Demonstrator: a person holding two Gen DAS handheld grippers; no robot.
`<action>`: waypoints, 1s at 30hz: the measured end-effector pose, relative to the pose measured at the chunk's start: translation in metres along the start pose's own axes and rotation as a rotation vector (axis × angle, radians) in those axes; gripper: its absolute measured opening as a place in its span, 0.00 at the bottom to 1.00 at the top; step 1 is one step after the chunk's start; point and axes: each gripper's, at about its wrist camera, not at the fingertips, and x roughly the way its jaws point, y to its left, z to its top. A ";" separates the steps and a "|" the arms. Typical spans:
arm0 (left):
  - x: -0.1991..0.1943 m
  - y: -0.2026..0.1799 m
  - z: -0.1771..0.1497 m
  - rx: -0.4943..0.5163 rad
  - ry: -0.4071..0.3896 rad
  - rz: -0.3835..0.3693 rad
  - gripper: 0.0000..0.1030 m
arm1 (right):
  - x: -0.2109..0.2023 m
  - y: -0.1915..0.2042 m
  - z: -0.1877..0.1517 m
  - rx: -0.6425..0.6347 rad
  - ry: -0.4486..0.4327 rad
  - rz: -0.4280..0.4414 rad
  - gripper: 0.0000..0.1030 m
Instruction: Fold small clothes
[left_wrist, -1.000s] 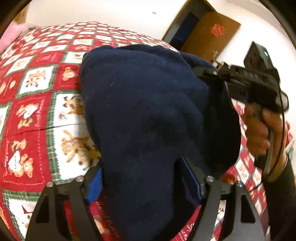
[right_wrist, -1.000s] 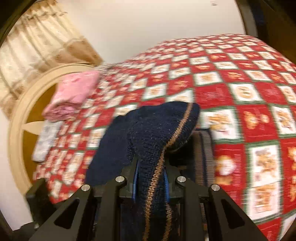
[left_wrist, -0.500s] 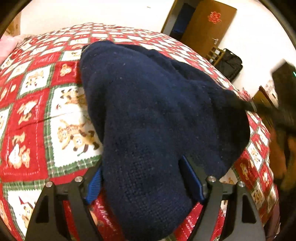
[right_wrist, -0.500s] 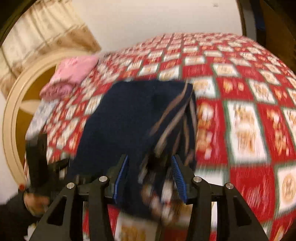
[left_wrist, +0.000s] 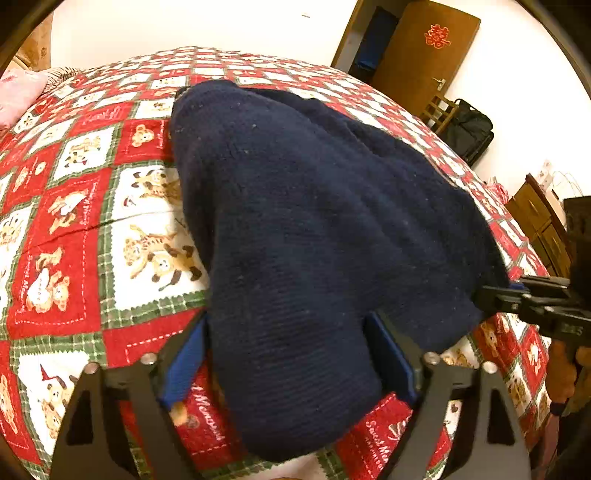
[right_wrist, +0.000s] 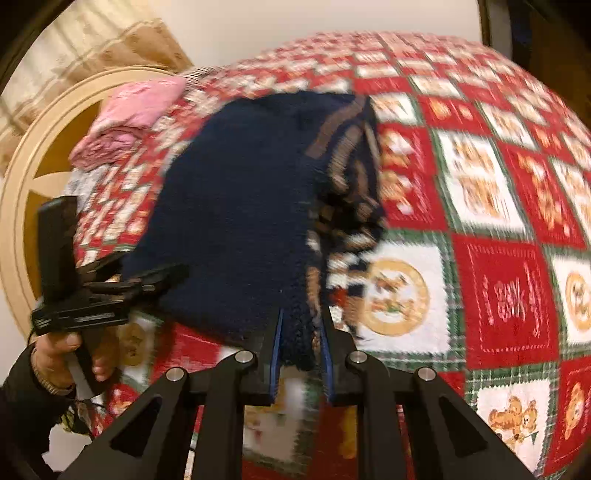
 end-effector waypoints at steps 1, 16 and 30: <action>0.001 0.000 -0.001 0.002 0.000 -0.002 0.88 | 0.005 -0.003 -0.001 0.013 0.007 0.020 0.17; -0.027 -0.001 -0.001 0.085 -0.125 0.071 0.88 | -0.041 0.074 0.062 -0.218 -0.235 -0.010 0.40; -0.041 0.026 0.000 0.008 -0.180 0.057 0.92 | -0.008 0.020 0.058 -0.063 -0.216 0.035 0.39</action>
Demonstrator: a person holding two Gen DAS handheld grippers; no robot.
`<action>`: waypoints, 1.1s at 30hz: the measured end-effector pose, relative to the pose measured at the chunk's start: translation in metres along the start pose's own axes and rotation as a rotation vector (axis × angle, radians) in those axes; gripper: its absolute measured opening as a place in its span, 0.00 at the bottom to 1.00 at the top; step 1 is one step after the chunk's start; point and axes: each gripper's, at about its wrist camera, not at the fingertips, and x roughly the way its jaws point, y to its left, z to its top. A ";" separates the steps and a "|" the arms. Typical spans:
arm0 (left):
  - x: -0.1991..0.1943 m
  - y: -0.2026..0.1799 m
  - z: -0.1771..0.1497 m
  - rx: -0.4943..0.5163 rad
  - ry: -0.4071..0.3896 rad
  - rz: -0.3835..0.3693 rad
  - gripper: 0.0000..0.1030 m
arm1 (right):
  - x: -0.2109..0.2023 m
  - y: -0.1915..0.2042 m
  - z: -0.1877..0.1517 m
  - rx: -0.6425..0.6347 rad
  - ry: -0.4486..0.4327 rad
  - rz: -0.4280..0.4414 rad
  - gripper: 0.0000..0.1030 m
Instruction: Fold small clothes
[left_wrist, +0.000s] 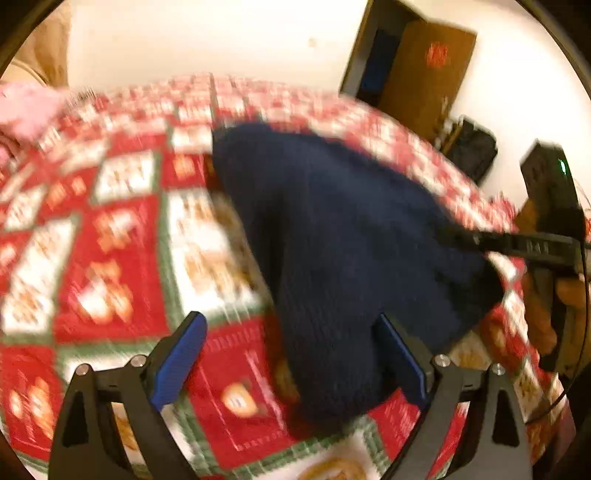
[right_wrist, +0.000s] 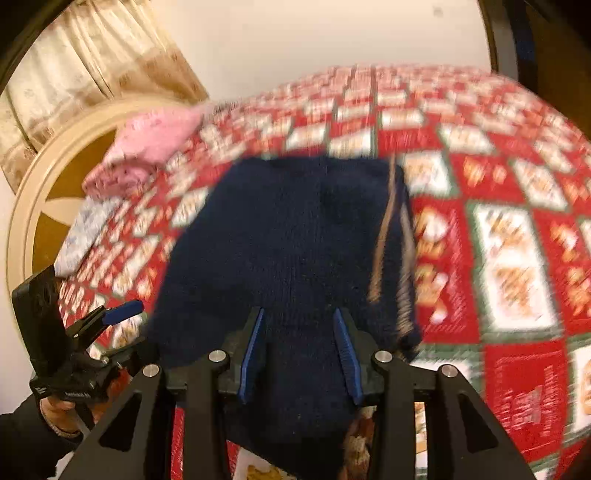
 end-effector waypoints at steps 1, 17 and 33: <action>-0.004 0.000 0.007 -0.005 -0.032 0.004 0.94 | -0.007 0.002 0.004 -0.018 -0.040 -0.026 0.39; 0.032 0.033 0.033 -0.109 0.015 0.050 0.98 | -0.001 -0.076 0.012 0.216 -0.019 -0.008 0.58; 0.093 0.054 0.075 -0.266 0.111 -0.083 1.00 | 0.065 -0.101 0.026 0.364 0.112 0.165 0.63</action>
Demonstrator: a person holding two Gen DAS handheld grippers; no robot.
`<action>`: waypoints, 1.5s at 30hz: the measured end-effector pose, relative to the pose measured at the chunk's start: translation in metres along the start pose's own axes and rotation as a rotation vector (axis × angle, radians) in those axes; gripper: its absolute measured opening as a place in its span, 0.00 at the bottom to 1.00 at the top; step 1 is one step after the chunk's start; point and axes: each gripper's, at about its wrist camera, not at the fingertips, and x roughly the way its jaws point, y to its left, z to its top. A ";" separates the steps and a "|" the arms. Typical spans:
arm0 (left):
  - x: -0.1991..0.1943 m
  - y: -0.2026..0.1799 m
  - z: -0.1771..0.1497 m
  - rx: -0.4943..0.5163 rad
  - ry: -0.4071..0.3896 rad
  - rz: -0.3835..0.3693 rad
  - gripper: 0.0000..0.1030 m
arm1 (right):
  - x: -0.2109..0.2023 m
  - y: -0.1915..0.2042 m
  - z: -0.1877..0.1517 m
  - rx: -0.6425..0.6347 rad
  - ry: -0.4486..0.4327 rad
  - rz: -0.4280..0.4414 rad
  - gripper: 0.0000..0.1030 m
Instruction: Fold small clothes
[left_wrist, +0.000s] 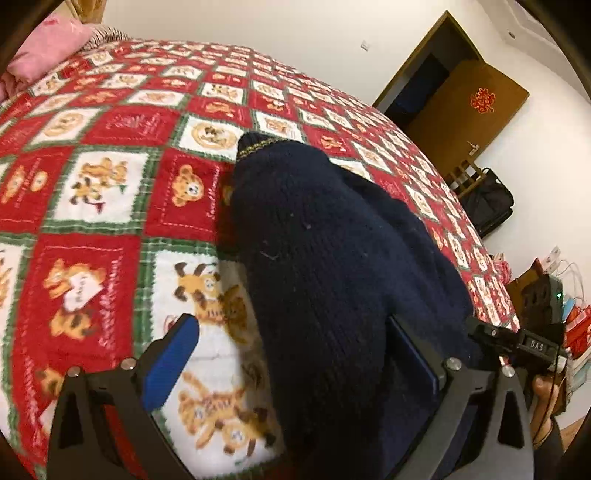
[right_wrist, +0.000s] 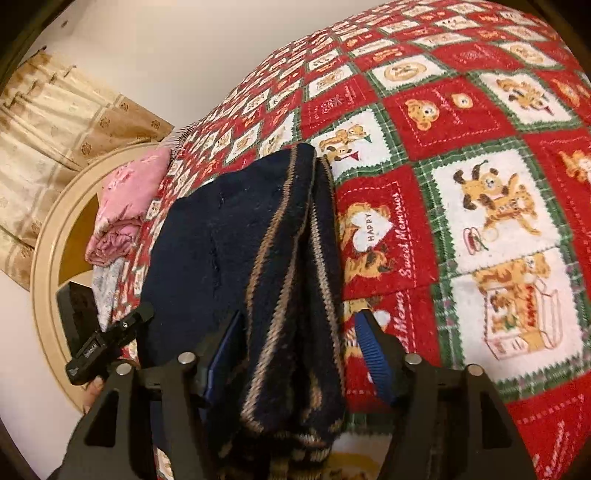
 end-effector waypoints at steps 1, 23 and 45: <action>0.003 0.002 0.000 -0.005 0.010 -0.017 1.00 | 0.002 -0.002 0.001 0.007 0.001 0.019 0.63; 0.029 -0.012 0.004 0.077 0.085 -0.185 0.70 | 0.042 0.013 0.009 0.023 0.014 0.114 0.37; -0.035 -0.047 -0.020 0.247 -0.039 0.023 0.47 | -0.004 0.065 -0.021 -0.086 -0.094 0.107 0.32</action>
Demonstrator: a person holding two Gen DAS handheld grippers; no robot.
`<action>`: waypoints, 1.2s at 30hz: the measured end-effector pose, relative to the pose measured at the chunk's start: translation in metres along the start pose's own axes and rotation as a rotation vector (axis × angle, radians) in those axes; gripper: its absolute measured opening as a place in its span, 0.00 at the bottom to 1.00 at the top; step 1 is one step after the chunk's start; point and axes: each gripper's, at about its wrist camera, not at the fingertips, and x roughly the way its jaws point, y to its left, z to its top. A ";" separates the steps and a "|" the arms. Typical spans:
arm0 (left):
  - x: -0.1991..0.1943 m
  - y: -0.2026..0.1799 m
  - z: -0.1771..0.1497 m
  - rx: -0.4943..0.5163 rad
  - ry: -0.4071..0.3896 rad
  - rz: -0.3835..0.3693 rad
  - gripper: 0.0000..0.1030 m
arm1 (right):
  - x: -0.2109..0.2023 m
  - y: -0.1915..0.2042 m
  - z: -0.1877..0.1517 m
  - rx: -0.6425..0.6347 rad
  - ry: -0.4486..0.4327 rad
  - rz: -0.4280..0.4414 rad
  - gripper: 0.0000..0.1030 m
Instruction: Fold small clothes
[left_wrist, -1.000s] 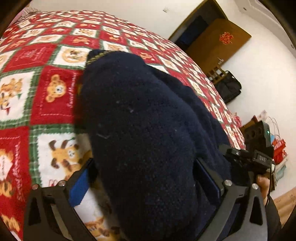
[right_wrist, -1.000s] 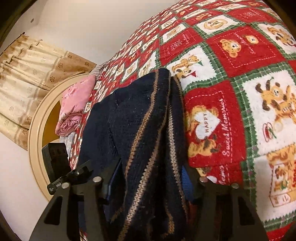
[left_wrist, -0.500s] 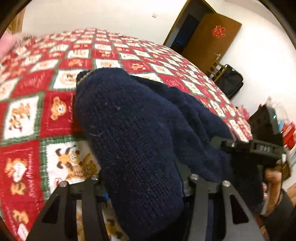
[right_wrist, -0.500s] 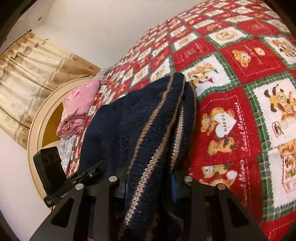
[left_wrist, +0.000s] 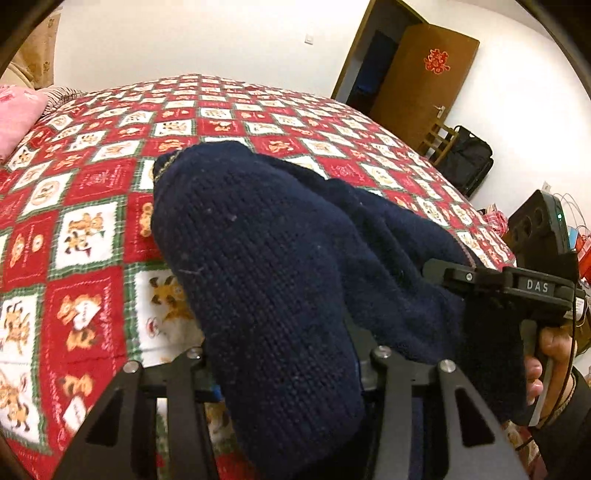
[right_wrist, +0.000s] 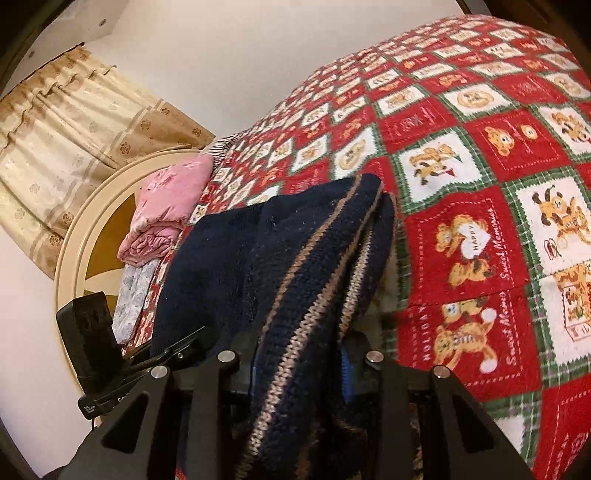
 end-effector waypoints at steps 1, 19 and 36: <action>-0.006 -0.001 -0.001 0.000 -0.006 0.001 0.47 | -0.003 0.004 -0.002 -0.004 -0.005 0.006 0.32; -0.137 0.018 -0.051 -0.066 -0.138 0.105 0.46 | -0.015 0.130 -0.058 -0.172 0.012 0.147 0.32; -0.242 0.071 -0.127 -0.190 -0.246 0.261 0.46 | 0.025 0.267 -0.135 -0.371 0.113 0.248 0.32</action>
